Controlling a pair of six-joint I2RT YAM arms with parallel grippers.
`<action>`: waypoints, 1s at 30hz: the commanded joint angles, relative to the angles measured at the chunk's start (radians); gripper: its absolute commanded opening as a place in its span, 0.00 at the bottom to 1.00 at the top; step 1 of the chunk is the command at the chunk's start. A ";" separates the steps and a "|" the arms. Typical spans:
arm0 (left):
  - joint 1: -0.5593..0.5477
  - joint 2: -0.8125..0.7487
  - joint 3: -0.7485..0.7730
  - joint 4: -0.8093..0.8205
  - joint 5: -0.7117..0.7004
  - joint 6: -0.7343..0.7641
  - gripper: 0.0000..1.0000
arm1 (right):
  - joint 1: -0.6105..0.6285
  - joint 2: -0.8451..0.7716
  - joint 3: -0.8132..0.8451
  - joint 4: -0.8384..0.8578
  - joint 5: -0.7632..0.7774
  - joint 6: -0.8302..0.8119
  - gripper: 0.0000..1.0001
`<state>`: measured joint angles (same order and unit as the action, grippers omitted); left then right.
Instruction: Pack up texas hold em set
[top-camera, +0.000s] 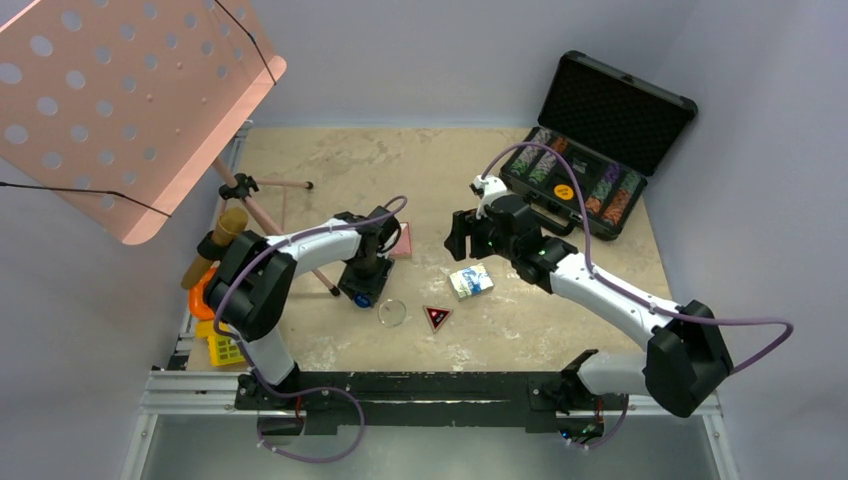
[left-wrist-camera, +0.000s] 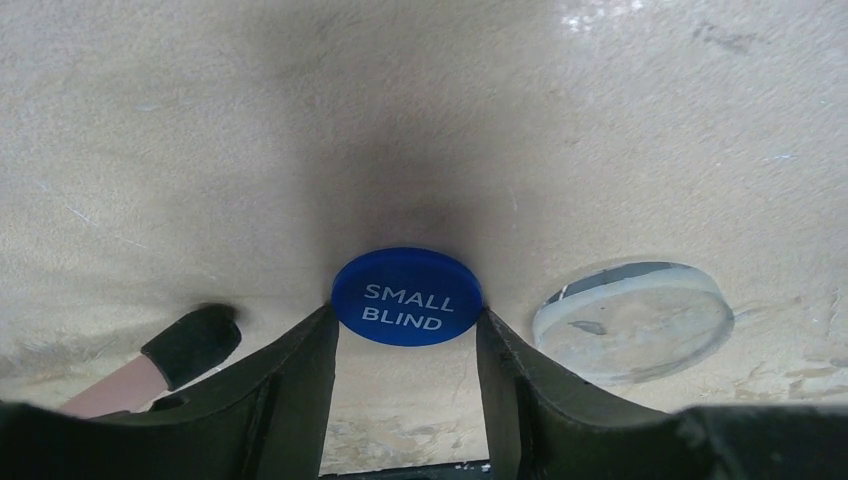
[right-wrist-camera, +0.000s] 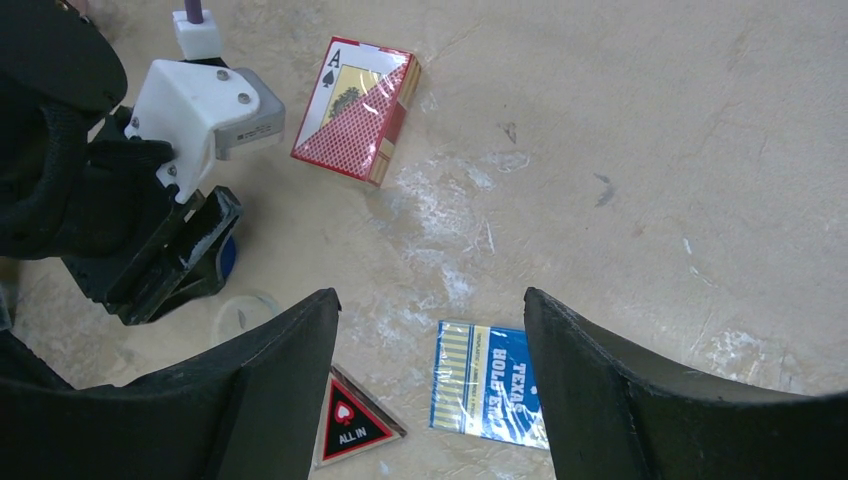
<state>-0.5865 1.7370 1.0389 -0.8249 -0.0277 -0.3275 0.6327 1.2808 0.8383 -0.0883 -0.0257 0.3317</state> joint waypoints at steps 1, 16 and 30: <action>-0.052 0.025 -0.009 0.096 -0.035 -0.065 0.53 | -0.006 -0.045 -0.017 0.045 -0.006 -0.002 0.72; -0.104 0.023 -0.072 0.213 -0.104 -0.165 0.56 | -0.006 -0.044 -0.031 0.065 -0.040 0.010 0.72; -0.102 0.117 -0.048 0.204 -0.090 -0.171 0.56 | -0.006 -0.061 -0.037 0.061 -0.049 0.014 0.72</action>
<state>-0.6834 1.7374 1.0378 -0.7414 -0.0753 -0.4618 0.6327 1.2552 0.8093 -0.0662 -0.0498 0.3397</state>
